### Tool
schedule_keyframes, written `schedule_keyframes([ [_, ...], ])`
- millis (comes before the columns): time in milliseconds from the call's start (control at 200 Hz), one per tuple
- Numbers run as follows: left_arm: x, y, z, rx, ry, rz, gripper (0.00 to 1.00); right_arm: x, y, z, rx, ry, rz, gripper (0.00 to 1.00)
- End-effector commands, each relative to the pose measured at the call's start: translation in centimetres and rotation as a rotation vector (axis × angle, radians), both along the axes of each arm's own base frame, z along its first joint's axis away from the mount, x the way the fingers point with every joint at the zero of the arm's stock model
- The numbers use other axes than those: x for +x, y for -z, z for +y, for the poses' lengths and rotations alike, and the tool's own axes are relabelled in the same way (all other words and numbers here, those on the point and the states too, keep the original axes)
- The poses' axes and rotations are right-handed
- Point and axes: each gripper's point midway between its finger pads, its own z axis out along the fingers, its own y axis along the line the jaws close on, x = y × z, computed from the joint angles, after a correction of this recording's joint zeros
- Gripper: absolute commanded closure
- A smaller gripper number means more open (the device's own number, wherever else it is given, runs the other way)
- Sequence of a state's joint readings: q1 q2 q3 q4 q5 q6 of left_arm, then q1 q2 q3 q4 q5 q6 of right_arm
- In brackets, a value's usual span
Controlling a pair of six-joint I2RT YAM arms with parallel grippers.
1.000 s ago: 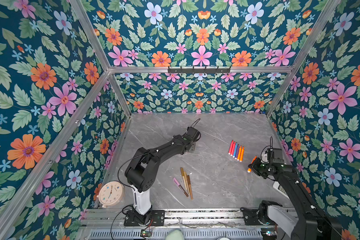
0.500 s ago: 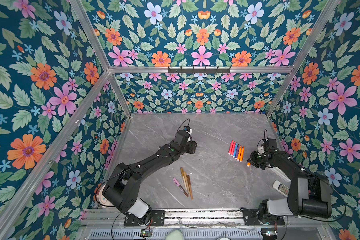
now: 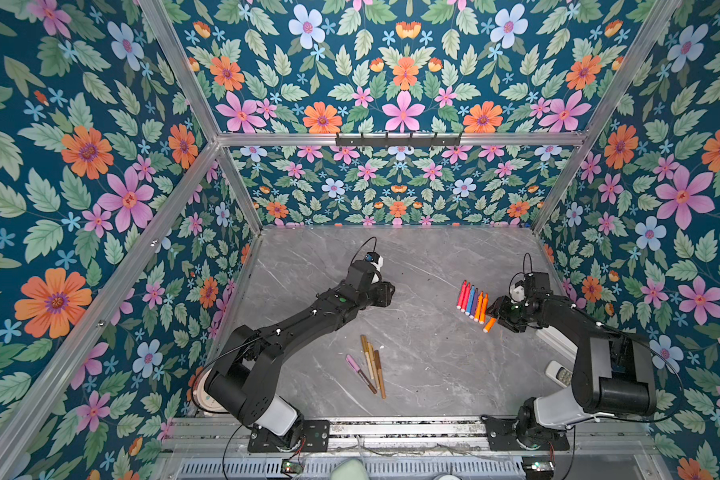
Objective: Open the pen caps
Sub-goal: 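Lower the uncapped orange highlighter beside the orange markers and open the right gripper, then move the right gripper over the pen bundle while the left gripper rises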
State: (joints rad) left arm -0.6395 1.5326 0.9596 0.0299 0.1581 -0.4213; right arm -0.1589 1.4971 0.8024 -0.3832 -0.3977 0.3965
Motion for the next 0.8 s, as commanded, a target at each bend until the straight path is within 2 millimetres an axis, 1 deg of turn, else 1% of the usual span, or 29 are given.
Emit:
schedule_keyframes([
  [0, 0.3, -0.9, 0.0, -0.032, -0.011, -0.019, 0.50, -0.1, -0.6, 0.8, 0.019, -0.028, -0.024, 0.46],
  [45, 0.3, -1.3, 0.4, -0.040, -0.028, -0.030, 0.50, -0.4, -1.1, 1.5, 0.004, -0.058, -0.034, 0.47],
  [90, 0.3, -1.8, 0.9, -0.055, -0.054, -0.050, 0.50, -0.9, -1.6, 2.8, -0.043, -0.105, -0.036, 0.47],
  [145, 0.4, -2.8, 2.0, -0.081, -0.095, -0.088, 0.50, -1.9, -2.4, 5.1, -0.098, -0.182, -0.042, 0.48],
  [150, 0.4, -2.9, 2.1, -0.082, -0.099, -0.091, 0.50, -2.1, -2.4, 5.8, -0.099, -0.202, -0.041, 0.48],
  [155, 0.4, -3.0, 2.2, -0.085, -0.103, -0.095, 0.50, -2.1, -2.5, 5.7, -0.103, -0.197, -0.038, 0.48],
  [170, 0.4, -3.3, 2.5, -0.092, -0.115, -0.107, 0.50, -2.4, -2.8, 6.5, -0.112, -0.217, -0.043, 0.49],
  [250, 0.4, -5.2, 4.8, -0.120, -0.202, -0.180, 0.50, -4.5, -3.8, 11.3, -0.143, -0.330, -0.071, 0.51],
  [255, 0.3, -5.4, 5.0, -0.122, -0.208, -0.184, 0.50, -4.9, -3.8, 12.0, -0.144, -0.353, -0.074, 0.51],
  [305, 0.2, -7.0, 6.9, -0.140, -0.285, -0.246, 0.50, -6.5, -4.0, 15.4, -0.157, -0.427, -0.084, 0.51],
  [375, -0.6, -9.1, 9.9, -0.175, -0.406, -0.336, 0.50, -9.1, -3.6, 20.5, -0.142, -0.531, -0.081, 0.51],
  [415, -1.2, -10.3, 11.3, -0.204, -0.452, -0.385, 0.48, -10.6, -3.1, 23.2, -0.141, -0.590, -0.063, 0.51],
  [480, -2.3, -11.7, 12.8, -0.248, -0.491, -0.445, 0.48, -13.0, -2.3, 27.3, -0.166, -0.687, -0.043, 0.52],
  [510, -2.8, -12.2, 13.2, -0.264, -0.497, -0.465, 0.48, -14.0, -1.8, 28.8, -0.186, -0.723, -0.032, 0.53],
  [525, -3.0, -12.4, 13.4, -0.268, -0.501, -0.473, 0.48, -14.3, -1.8, 29.5, -0.193, -0.736, -0.033, 0.54],
  [565, -3.4, -12.7, 13.8, -0.274, -0.503, -0.487, 0.48, -15.3, -1.0, 30.9, -0.230, -0.769, -0.019, 0.55],
  [575, -3.5, -12.7, 13.8, -0.276, -0.502, -0.487, 0.48, -15.5, -1.2, 31.4, -0.230, -0.777, -0.023, 0.55],
  [580, -3.6, -12.8, 13.9, -0.275, -0.502, -0.489, 0.48, -15.6, -0.7, 31.6, -0.238, -0.781, -0.013, 0.55],
  [600, -3.7, -12.8, 14.0, -0.273, -0.503, -0.491, 0.48, -16.0, 0.0, 32.1, -0.260, -0.796, 0.002, 0.56],
  [660, -3.9, -12.8, 14.1, -0.261, -0.500, -0.486, 0.49, -16.9, 1.0, 33.6, -0.287, -0.823, 0.024, 0.60],
  [715, -4.0, -12.6, 14.1, -0.252, -0.494, -0.477, 0.49, -17.5, 1.9, 34.6, -0.297, -0.843, 0.041, 0.64],
  [795, -4.1, -12.2, 13.9, -0.242, -0.481, -0.461, 0.49, -17.9, 2.6, 35.3, -0.312, -0.853, 0.053, 0.65],
])
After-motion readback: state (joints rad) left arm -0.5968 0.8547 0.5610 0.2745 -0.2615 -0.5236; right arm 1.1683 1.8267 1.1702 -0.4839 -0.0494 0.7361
